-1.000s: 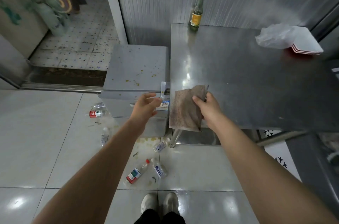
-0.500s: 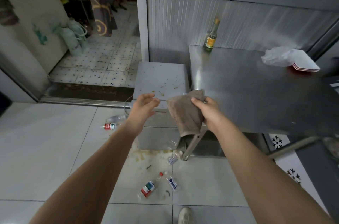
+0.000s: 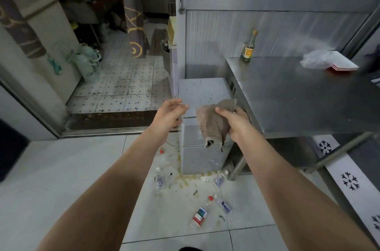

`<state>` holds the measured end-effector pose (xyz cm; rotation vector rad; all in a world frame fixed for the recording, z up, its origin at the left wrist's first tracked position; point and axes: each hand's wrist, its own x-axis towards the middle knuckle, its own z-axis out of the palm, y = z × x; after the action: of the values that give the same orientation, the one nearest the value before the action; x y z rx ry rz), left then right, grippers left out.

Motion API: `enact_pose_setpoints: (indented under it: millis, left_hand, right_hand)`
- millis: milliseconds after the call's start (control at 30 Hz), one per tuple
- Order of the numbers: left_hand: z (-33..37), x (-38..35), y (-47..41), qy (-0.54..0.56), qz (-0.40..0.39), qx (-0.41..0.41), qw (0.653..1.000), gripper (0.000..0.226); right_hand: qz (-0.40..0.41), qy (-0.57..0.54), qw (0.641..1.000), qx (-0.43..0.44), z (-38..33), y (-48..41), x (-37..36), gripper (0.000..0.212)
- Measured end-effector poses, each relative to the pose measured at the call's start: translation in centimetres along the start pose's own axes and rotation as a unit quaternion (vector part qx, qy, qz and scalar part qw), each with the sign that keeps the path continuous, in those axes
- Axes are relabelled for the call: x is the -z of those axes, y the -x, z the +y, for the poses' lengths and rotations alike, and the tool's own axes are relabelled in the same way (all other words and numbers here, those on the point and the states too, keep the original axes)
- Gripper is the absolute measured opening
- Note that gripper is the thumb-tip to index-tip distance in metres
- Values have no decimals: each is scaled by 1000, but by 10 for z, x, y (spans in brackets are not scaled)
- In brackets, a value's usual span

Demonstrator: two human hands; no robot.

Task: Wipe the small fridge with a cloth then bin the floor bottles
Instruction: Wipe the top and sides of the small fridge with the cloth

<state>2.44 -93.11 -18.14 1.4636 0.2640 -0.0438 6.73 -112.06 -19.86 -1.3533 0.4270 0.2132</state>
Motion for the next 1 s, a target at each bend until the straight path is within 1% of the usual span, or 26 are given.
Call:
enact_pose_setpoints:
  millis: [67,167,300,333,433,467,500,600,633,767,900,933,1000]
  left_hand:
    - [-1,12,-8,4,-1,7,1000,28]
    - [-3,27,-29,13,-3,13,1000,22]
    - [-7,47,-76,-11,-35,24,999,21]
    - [-8,51,-92,-17,-42,27,999,21]
    - [-11,56,-145,-37,-67,38,996,19]
    - [-13,57,-162,-45,-77,44,995,20]
    - [-15,57,-177,-48,-87,54,994,21]
    - [-14,54,-217,-51,-130,89,986,27]
    - [-12,54,-228,-55,-139,95,984,29]
    - [0,50,-268,-65,-158,105,980,28]
    - [8,49,-304,-125,-204,104,965,31]
    - [9,51,-315,-135,-218,102,961,31]
    - [12,55,-337,-150,-246,95,953,30]
  right_hand:
    - [9,-3,1000,-3,5,-6,-13,50]
    - [28,0,999,-18,15,-24,-32,42]
    - [55,-20,998,-38,33,-59,-57,46]
    - [68,-30,996,-43,38,-72,-63,43]
    - [93,-71,992,-43,43,-105,-77,20]
    - [103,-81,990,-43,43,-115,-82,17]
    - [119,-84,988,-46,42,-124,-86,17]
    - [178,-81,979,-65,38,-142,-94,38]
    - [191,-75,976,-70,35,-149,-96,41]
    - [234,-40,969,-64,24,-172,-106,39]
    - [282,-67,955,-63,18,-188,-116,37]
    - [291,-70,952,-67,19,-192,-118,34]
    - [313,-82,944,-66,20,-199,-126,20]
